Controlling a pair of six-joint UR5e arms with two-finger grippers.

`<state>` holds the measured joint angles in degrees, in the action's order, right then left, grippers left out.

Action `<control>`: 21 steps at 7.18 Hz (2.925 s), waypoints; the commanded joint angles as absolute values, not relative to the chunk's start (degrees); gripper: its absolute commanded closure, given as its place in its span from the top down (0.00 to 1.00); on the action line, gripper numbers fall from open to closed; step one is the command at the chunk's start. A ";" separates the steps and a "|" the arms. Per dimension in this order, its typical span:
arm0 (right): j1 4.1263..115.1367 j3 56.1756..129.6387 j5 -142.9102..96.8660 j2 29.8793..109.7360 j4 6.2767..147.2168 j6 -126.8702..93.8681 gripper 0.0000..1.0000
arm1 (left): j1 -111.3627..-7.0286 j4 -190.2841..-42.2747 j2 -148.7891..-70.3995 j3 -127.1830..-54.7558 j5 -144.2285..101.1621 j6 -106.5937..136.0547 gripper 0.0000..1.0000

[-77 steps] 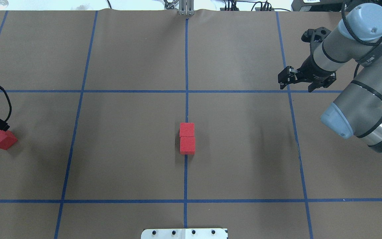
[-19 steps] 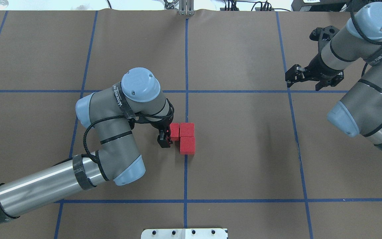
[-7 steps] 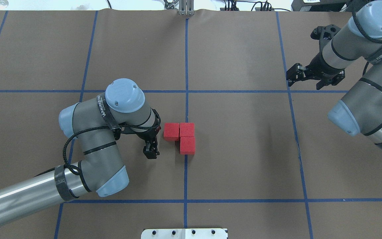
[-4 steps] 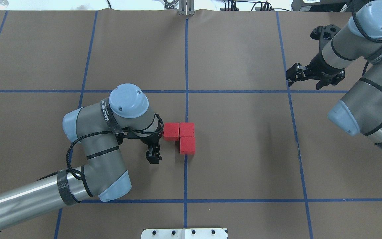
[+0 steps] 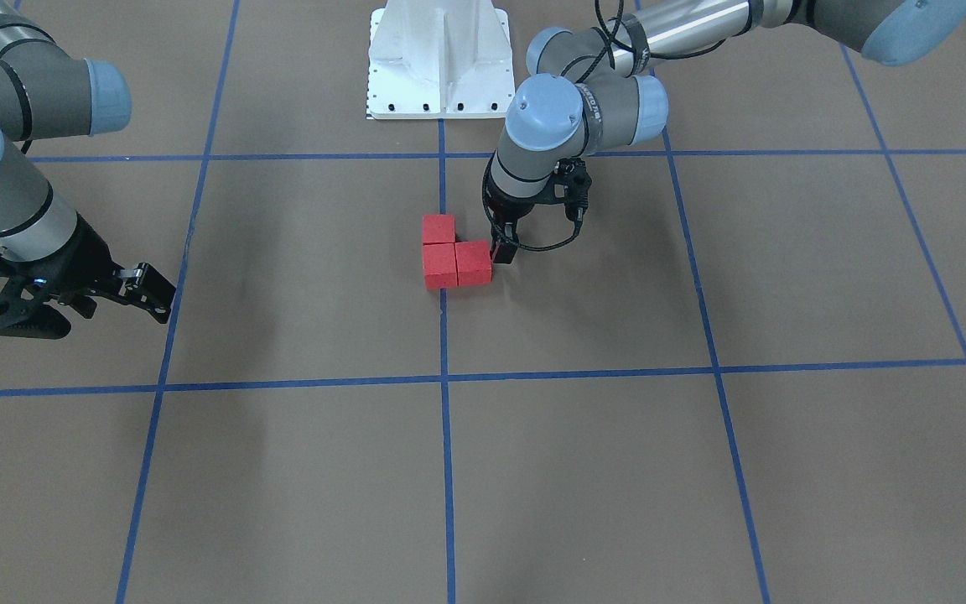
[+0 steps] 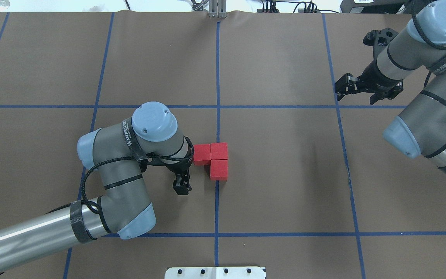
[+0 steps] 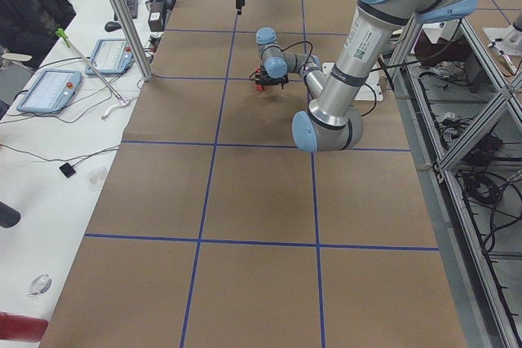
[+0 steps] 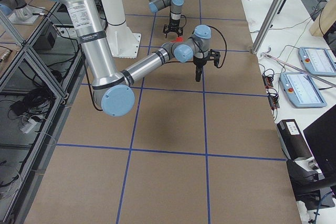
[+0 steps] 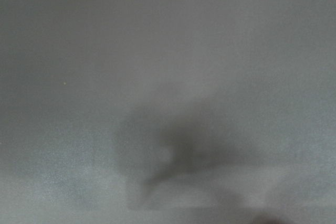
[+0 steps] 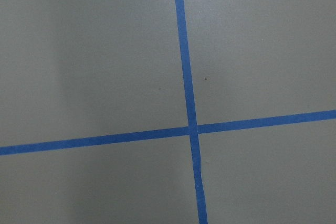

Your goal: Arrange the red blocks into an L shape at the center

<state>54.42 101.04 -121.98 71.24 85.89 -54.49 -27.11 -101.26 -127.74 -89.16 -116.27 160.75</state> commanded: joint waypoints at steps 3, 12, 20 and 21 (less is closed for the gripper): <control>54.84 101.07 -122.17 71.28 85.87 -54.49 0.99 | -27.86 -100.63 -127.09 -90.61 -117.15 160.40 1.00; 74.32 93.78 -133.40 73.55 88.58 -29.42 0.99 | -57.67 -100.02 -90.30 -116.02 -130.75 72.02 1.00; 81.98 90.70 -132.71 78.83 91.67 -8.88 0.99 | -86.40 -94.50 -88.33 -100.02 -133.33 -1.41 1.00; 82.61 90.44 -132.54 79.01 91.76 -8.88 0.99 | -86.74 -94.31 -88.33 -99.76 -133.33 -1.41 1.00</control>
<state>81.40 90.66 -132.74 78.33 91.69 -9.69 -86.26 -95.41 -88.21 -99.97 -133.25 -1.14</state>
